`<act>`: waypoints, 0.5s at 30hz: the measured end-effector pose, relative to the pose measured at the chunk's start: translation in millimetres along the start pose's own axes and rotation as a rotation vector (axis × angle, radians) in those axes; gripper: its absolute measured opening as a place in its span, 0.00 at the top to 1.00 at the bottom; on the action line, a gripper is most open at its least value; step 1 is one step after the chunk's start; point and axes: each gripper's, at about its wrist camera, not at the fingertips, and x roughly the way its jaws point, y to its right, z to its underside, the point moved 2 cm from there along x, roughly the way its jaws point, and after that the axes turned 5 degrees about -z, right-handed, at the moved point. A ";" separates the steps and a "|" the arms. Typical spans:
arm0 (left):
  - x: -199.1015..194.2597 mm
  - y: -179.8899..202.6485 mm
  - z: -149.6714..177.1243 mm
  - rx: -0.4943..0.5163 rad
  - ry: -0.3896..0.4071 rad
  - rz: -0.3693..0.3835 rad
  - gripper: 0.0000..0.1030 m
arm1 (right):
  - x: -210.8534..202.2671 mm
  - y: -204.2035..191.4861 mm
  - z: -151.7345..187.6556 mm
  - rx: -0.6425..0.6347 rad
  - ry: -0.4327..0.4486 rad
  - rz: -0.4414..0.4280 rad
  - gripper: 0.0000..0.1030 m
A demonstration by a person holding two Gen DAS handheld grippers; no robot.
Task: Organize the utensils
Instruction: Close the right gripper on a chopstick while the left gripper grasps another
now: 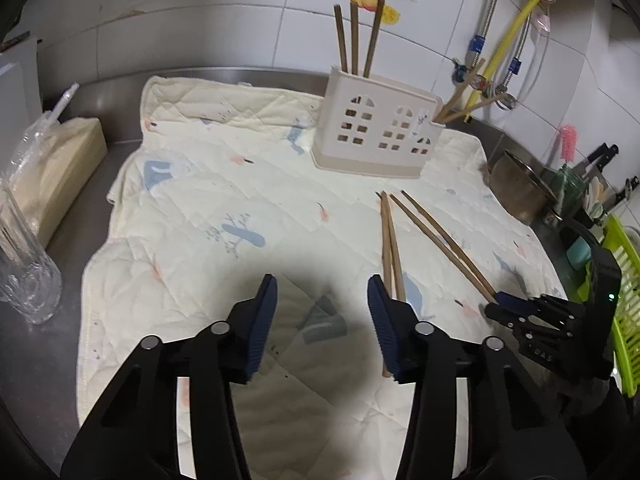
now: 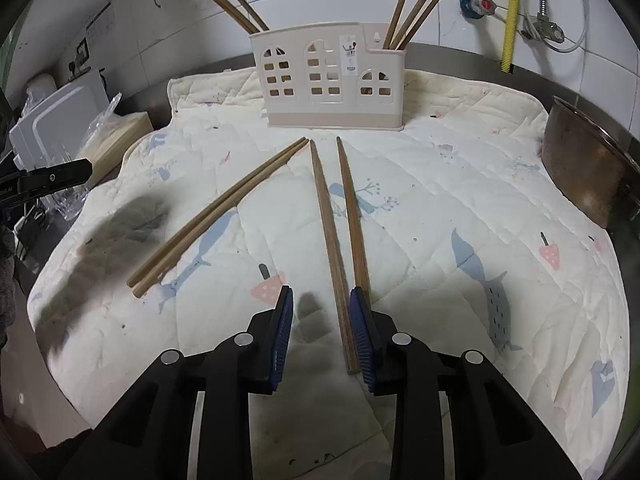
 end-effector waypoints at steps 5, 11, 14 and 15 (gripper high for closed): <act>11.6 11.9 8.8 0.027 -0.041 0.038 0.68 | 5.0 1.1 2.3 0.007 -0.016 0.005 0.80; 30.4 30.9 19.2 0.060 -0.093 0.082 0.76 | 3.7 1.8 4.3 0.026 -0.014 -0.017 0.94; 43.9 42.7 24.9 0.085 -0.128 0.093 0.78 | 3.5 1.9 5.4 0.033 -0.008 -0.019 0.94; 47.5 44.7 26.0 0.092 -0.135 0.095 0.79 | 3.7 2.0 5.7 0.034 -0.008 -0.021 0.94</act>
